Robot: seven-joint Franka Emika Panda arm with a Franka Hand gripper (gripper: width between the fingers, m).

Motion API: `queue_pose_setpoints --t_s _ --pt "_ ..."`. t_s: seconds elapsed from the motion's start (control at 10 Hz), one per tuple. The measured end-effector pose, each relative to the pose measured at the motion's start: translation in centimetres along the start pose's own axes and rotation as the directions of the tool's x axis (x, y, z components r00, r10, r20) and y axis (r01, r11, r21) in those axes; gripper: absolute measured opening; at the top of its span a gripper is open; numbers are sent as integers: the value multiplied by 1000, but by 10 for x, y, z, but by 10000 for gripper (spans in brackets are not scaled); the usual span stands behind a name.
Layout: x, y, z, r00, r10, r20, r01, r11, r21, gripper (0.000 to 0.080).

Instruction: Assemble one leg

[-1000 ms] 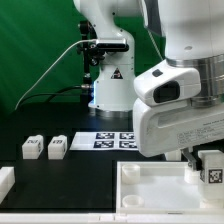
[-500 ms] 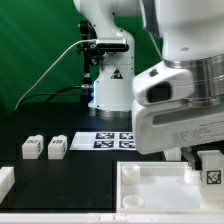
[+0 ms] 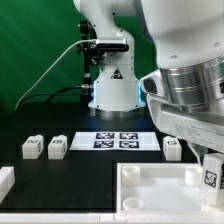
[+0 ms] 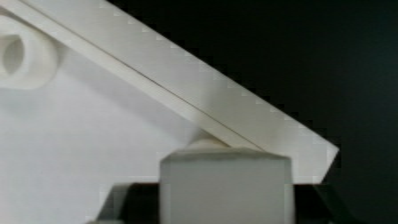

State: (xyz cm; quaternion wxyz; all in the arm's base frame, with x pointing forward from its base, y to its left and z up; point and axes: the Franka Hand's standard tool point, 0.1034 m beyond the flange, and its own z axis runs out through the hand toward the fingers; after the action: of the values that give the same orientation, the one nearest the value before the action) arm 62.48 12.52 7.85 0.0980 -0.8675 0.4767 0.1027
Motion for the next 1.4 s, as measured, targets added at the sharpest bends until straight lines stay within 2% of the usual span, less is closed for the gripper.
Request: queue_pose_setpoints --t_s 0.1,0.3,0.4,0.6,0.7,0.8,0.9,1.0,1.1,1.3,1.4 --pt "0 -2 0 991 131 6 -131 991 12 295" --pt "-1 -3 0 949 316 10 -316 949 15 295" --pt "-1 -3 0 933 359 11 -359 933 14 295" --pt "-1 -3 1 949 315 10 -315 949 13 295" --pt "-3 -1 1 966 258 10 -258 966 2 466" --pt "-11 1 0 978 208 21 -207 978 -27 585" --pt "-14 4 -2 994 104 21 -103 993 -54 635" --pt "-13 6 -4 994 -105 -2 105 991 -88 635" --pt "-16 6 -3 963 -269 -6 267 958 -109 645" --pt "-14 7 -2 903 -429 13 428 897 -108 649" --pt "-13 7 -2 840 -541 27 541 834 -107 649"
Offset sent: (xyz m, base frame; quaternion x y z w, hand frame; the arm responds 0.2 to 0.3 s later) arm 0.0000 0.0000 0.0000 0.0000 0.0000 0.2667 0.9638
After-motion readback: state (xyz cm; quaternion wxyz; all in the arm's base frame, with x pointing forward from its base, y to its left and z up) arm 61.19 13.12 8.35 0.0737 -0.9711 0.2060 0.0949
